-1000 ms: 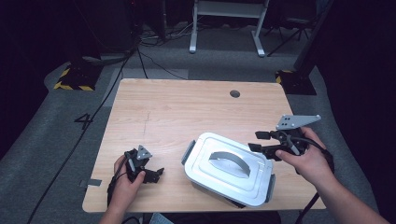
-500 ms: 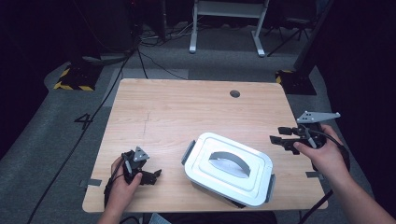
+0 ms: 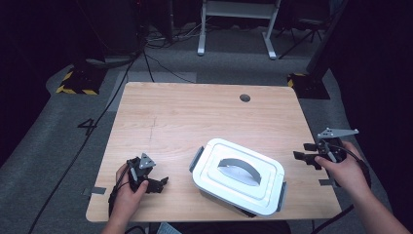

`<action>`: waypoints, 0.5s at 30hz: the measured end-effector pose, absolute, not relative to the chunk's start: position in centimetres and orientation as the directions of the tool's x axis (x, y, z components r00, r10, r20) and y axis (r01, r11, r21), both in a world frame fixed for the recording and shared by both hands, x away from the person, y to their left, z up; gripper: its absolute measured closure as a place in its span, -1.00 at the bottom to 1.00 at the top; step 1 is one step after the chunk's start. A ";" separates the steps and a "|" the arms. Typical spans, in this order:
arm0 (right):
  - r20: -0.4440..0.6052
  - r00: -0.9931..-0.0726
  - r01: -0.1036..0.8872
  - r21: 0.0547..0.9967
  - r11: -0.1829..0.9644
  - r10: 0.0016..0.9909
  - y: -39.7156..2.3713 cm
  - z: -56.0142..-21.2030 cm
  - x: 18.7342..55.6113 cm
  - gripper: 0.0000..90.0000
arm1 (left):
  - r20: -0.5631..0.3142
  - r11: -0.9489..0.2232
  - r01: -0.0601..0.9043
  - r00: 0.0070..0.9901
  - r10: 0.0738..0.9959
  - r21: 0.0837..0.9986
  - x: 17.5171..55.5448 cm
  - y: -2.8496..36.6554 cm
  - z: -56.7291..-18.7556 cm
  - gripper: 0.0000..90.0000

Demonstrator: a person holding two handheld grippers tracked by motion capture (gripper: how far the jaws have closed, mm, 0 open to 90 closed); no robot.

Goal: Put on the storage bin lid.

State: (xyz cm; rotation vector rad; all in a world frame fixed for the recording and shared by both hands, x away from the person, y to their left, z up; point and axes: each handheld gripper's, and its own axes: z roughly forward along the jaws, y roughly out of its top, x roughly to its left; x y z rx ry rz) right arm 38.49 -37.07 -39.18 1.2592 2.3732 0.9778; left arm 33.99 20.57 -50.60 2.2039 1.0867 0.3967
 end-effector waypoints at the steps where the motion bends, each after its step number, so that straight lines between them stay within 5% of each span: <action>1: 0.070 -0.570 0.631 0.675 0.382 0.819 -37.5 -39.7 38.5 -0.16 | -0.012 -0.452 0.597 0.612 0.791 0.663 34.0 20.6 -50.6 -1.00; 15: 0.070 -0.520 0.691 0.621 0.371 0.851 -39.7 -44.9 37.7 -0.23 | -0.012 -0.452 0.597 0.612 0.790 0.663 34.0 20.6 -50.6 -1.00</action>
